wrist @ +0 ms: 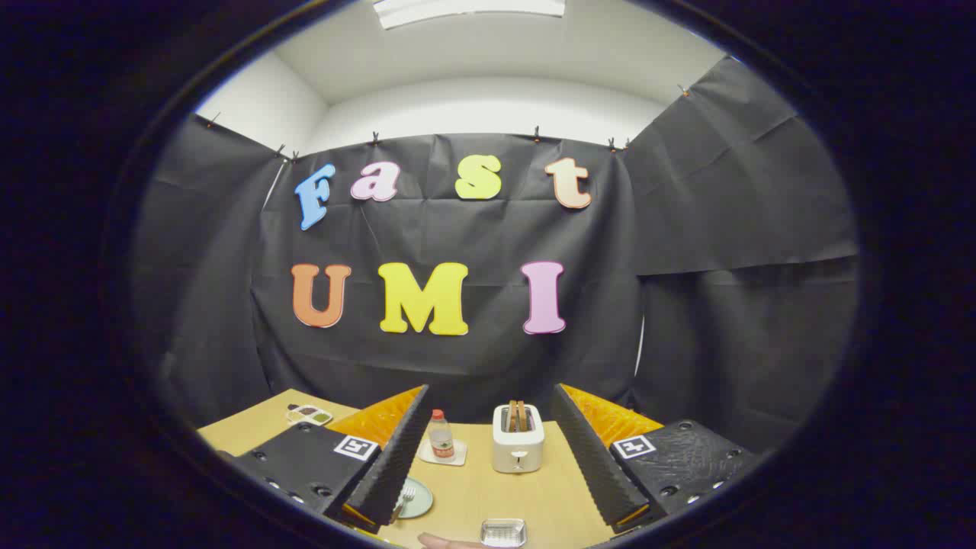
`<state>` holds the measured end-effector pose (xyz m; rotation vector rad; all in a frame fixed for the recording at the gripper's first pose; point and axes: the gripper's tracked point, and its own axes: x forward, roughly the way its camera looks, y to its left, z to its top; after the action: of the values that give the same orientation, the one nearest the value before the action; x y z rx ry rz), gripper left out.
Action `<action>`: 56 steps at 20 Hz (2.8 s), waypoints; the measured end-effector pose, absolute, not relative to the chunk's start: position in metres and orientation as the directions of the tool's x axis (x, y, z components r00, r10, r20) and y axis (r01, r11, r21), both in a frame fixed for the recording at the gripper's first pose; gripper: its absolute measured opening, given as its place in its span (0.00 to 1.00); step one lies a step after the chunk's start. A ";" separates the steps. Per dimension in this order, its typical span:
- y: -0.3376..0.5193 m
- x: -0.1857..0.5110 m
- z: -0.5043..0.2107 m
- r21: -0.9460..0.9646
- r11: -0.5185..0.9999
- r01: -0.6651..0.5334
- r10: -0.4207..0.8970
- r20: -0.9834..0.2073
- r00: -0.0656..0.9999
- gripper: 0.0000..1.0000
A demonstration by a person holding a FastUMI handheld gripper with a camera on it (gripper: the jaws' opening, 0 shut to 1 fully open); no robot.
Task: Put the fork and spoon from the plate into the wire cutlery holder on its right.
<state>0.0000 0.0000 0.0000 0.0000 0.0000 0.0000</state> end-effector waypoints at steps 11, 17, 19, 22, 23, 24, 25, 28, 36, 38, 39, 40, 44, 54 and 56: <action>0.020 0.025 -0.055 -0.001 1.000 0.002 -0.002 -0.106 0.994 0.96; 0.063 0.057 -0.120 -0.025 1.000 -0.011 0.006 -0.191 0.981 0.95; 0.082 0.069 -0.162 -0.025 0.999 -0.021 0.014 -0.266 0.964 0.96; 0.114 0.082 -0.222 -0.019 0.999 -0.043 0.033 -0.369 0.929 0.95; 0.124 0.085 -0.243 -0.025 0.998 -0.053 0.039 -0.405 0.914 0.96; 0.132 0.087 -0.264 -0.031 0.998 -0.059 0.039 -0.441 0.896 0.96; 0.141 0.089 -0.284 -0.033 0.997 -0.064 0.041 -0.478 0.878 0.96; 0.168 0.092 -0.343 -0.021 0.997 -0.071 0.046 -0.582 0.812 0.94; 0.194 0.106 -0.430 0.035 0.999 0.006 0.021 -0.705 0.709 0.54; 0.190 0.108 -0.442 0.005 1.000 0.022 -0.011 -0.725 0.688 0.41; 0.191 0.108 -0.445 0.010 1.000 0.022 -0.008 -0.734 0.680 0.35; 0.193 0.106 -0.448 0.017 1.000 0.020 -0.001 -0.743 0.669 0.33; 0.192 0.098 -0.454 0.020 0.999 0.033 -0.006 -0.764 0.645 0.21; 0.178 0.093 -0.426 0.053 0.997 -0.057 0.077 -0.782 0.619 0.02; 0.170 0.085 -0.408 0.075 0.995 -0.070 0.102 -0.779 0.619 0.02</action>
<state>0.0855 0.1698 -0.4082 0.0383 0.8980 0.0989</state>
